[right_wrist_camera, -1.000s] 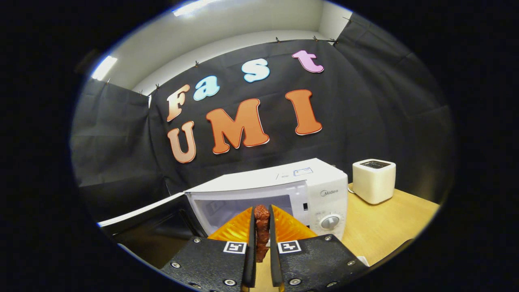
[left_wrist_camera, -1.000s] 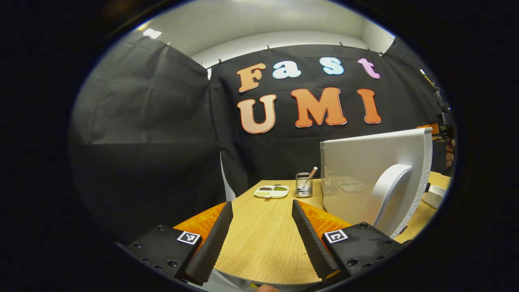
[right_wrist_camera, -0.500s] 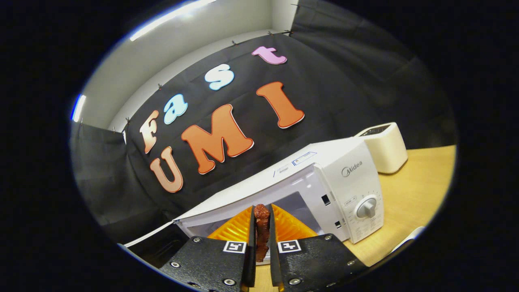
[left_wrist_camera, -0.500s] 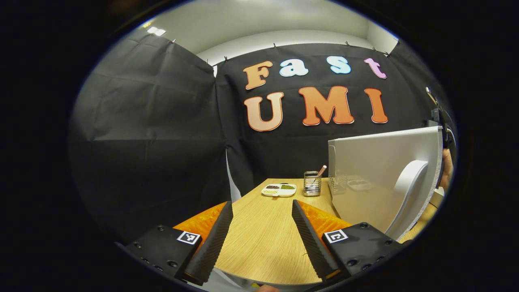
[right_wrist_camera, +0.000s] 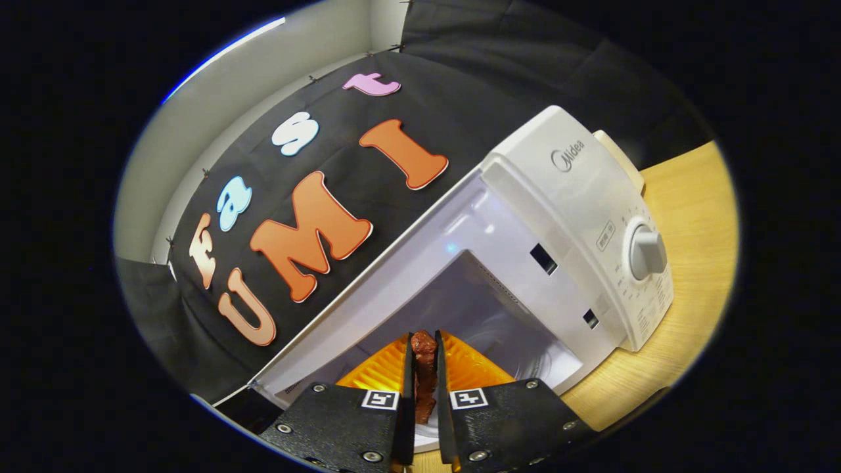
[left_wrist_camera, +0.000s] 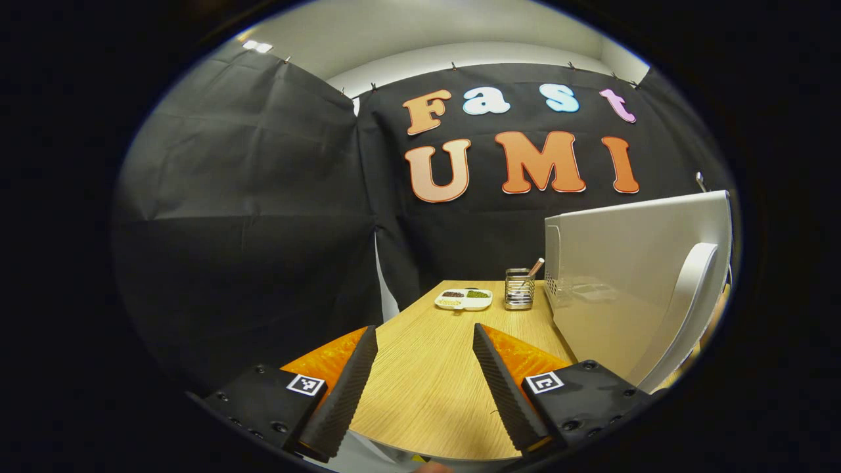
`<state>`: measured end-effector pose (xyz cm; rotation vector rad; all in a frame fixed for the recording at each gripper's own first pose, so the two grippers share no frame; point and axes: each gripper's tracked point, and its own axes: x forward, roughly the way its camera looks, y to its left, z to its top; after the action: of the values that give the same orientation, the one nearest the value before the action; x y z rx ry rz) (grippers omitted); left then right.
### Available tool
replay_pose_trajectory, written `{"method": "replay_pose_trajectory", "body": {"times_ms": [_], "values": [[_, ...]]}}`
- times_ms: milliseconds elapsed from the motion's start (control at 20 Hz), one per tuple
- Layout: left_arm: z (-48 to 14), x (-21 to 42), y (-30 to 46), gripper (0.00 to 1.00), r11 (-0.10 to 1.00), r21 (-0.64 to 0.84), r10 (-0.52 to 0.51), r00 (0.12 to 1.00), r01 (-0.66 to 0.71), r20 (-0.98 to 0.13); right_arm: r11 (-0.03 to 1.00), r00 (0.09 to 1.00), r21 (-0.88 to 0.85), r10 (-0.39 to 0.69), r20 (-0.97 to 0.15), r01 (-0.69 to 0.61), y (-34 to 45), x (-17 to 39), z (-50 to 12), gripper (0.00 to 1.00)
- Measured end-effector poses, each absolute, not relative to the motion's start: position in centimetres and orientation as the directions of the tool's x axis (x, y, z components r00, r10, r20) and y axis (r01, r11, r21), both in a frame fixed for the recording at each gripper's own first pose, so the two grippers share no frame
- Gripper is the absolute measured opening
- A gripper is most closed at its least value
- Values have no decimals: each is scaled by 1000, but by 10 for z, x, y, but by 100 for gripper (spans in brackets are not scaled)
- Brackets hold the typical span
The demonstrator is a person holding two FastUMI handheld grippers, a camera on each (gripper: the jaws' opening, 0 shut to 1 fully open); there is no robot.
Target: Open the microwave oven with the left hand, put the food in, and close the microwave oven.
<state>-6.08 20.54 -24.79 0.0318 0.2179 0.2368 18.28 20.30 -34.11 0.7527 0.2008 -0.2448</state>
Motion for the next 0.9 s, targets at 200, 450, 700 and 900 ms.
{"method": "replay_pose_trajectory", "body": {"times_ms": [200,450,700,900], "values": [[-252,-62,205,91,971,50,240,945,-235,-222,680,934,644,-200,-297,350,201,201,-367,14],[-252,-64,205,91,970,60,242,944,-235,-226,707,930,609,-215,-299,359,206,226,-382,14],[-252,-64,206,91,970,58,244,943,-237,-229,784,924,507,-218,-316,358,219,228,-394,17],[-242,-66,197,91,975,16,221,954,-222,-203,865,905,368,-195,-379,341,217,216,-403,29]]}}
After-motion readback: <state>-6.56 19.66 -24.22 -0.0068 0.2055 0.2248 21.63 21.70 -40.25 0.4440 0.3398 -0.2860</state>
